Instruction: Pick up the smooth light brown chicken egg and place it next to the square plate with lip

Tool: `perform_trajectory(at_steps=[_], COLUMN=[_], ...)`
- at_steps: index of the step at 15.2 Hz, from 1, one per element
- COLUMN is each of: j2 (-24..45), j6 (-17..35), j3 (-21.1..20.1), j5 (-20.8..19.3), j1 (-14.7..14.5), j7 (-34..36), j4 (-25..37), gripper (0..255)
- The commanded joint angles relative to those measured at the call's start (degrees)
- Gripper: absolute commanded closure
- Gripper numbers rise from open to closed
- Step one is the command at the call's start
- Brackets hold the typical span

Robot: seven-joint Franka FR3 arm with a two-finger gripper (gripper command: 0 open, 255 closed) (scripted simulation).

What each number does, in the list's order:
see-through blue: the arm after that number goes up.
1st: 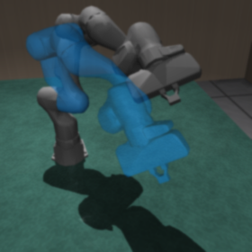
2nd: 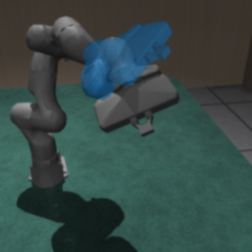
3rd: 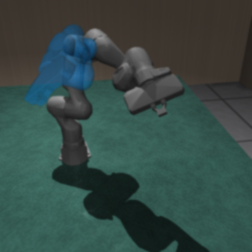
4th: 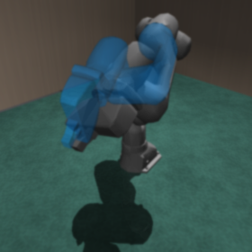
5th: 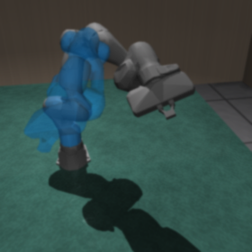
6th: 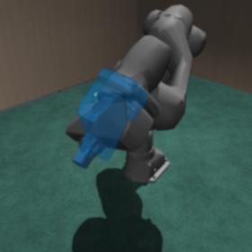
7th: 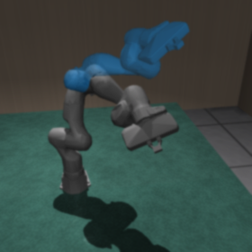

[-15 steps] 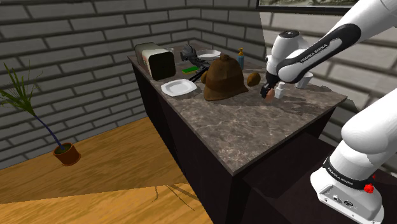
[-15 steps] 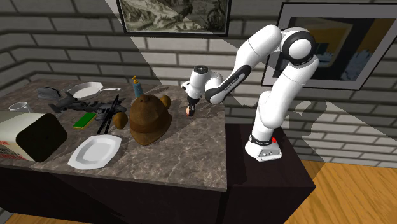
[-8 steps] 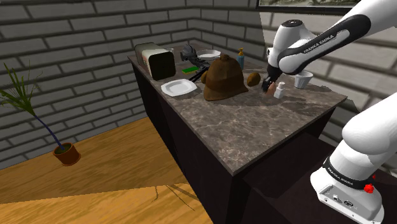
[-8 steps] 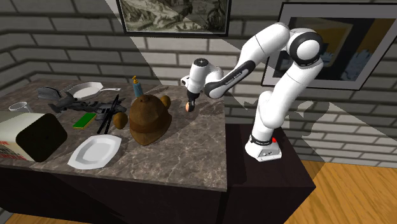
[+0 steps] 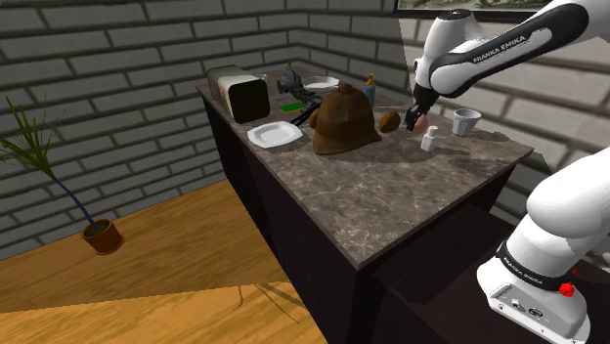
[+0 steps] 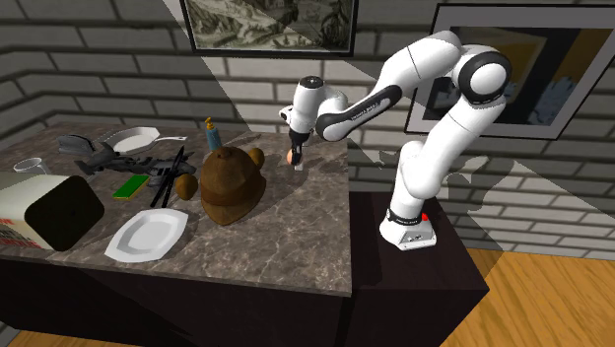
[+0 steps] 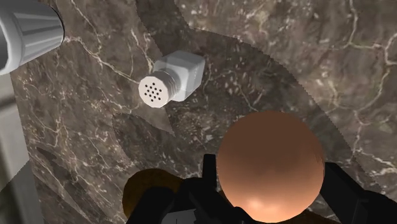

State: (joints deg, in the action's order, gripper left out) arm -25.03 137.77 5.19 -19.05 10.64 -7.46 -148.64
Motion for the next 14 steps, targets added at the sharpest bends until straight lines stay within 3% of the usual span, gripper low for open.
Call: perform_trajectory(at_steps=[1,9,14], j2=[-0.7,-3.0,1.9], j6=[-1.7,-7.7,-8.8], j3=[-0.1,-0.2,-5.6], j5=[0.4,1.8,2.9], j1=[-0.2,-0.8,-3.3], j7=[-0.4,-2.0,5.0], j4=[1.0,4.8,9.2], gripper=[255,255,255])
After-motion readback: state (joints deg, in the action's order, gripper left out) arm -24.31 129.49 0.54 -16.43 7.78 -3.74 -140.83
